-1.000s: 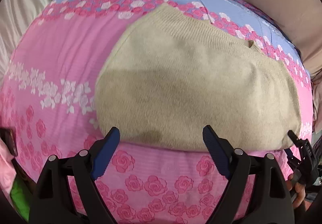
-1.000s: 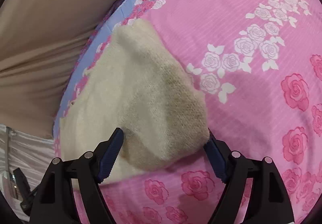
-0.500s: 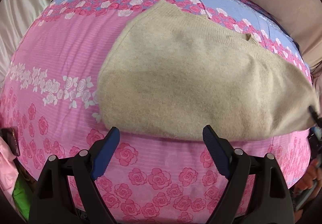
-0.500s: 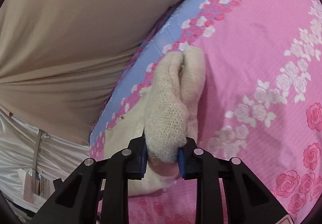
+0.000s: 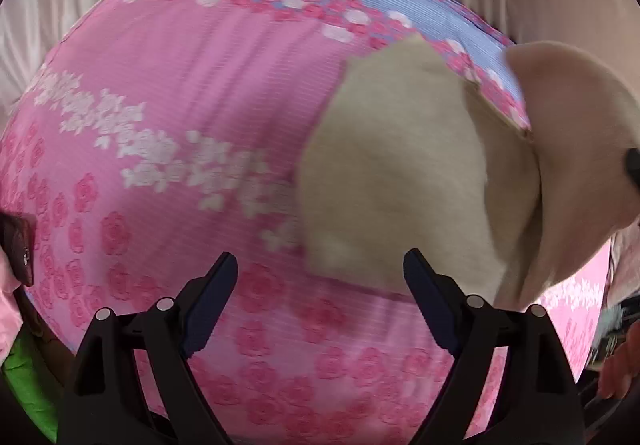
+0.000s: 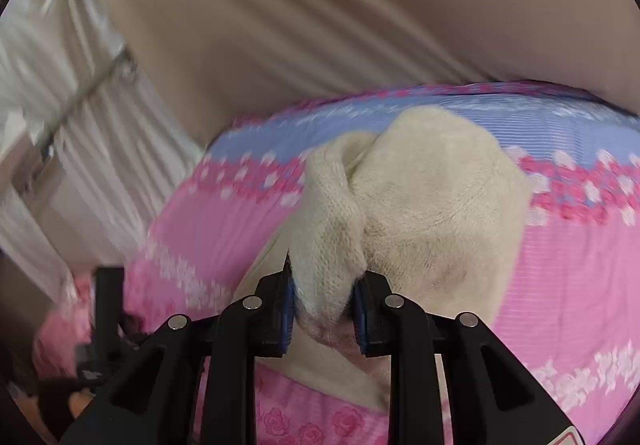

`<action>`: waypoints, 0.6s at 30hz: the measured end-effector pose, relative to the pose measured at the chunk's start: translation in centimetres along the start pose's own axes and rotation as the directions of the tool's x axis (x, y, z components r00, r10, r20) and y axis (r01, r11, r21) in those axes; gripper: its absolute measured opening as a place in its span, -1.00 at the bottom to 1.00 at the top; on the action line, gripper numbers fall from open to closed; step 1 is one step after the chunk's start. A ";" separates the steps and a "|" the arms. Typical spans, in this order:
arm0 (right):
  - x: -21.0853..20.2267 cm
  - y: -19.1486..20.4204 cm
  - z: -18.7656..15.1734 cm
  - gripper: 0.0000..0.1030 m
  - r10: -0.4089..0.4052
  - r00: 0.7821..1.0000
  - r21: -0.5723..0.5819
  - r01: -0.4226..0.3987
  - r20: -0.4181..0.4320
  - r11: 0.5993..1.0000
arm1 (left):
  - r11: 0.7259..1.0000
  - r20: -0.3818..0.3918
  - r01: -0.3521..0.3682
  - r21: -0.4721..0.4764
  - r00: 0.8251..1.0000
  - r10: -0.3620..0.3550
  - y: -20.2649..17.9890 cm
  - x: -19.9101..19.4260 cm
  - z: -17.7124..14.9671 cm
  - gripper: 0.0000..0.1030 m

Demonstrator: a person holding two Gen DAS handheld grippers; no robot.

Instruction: Fold small clothes

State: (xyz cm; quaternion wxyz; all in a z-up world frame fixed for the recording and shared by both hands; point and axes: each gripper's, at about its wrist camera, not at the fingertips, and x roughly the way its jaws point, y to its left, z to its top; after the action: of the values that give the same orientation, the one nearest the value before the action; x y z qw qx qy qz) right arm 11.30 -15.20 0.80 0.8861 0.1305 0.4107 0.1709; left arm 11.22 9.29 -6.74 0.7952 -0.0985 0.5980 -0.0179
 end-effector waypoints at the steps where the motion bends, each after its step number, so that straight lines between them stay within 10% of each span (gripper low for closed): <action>1: 1.5 1.2 -0.3 -0.55 0.007 0.999 -0.033 -0.009 -0.038 0.999 | 1.000 0.002 -0.001 -0.009 1.000 0.001 0.6 0.0 0.1 0.61; 8: 12.2 6.1 -5.2 -0.38 -0.101 0.947 -0.258 0.020 -0.304 0.966 | 0.995 -0.009 0.025 -0.099 1.000 -0.026 4.6 0.4 0.0 0.61; 18: 9.8 8.0 -3.7 -0.61 -0.172 0.966 -0.349 0.097 -0.191 0.932 | 0.983 -0.018 0.065 -0.169 0.997 -0.069 6.8 1.3 0.5 0.61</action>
State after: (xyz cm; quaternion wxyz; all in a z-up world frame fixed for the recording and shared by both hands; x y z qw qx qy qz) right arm 12.81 -3.54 -5.25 0.8543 -0.0712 0.4783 0.1906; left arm 11.41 15.81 -9.03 0.7759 -0.1853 0.6031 0.0050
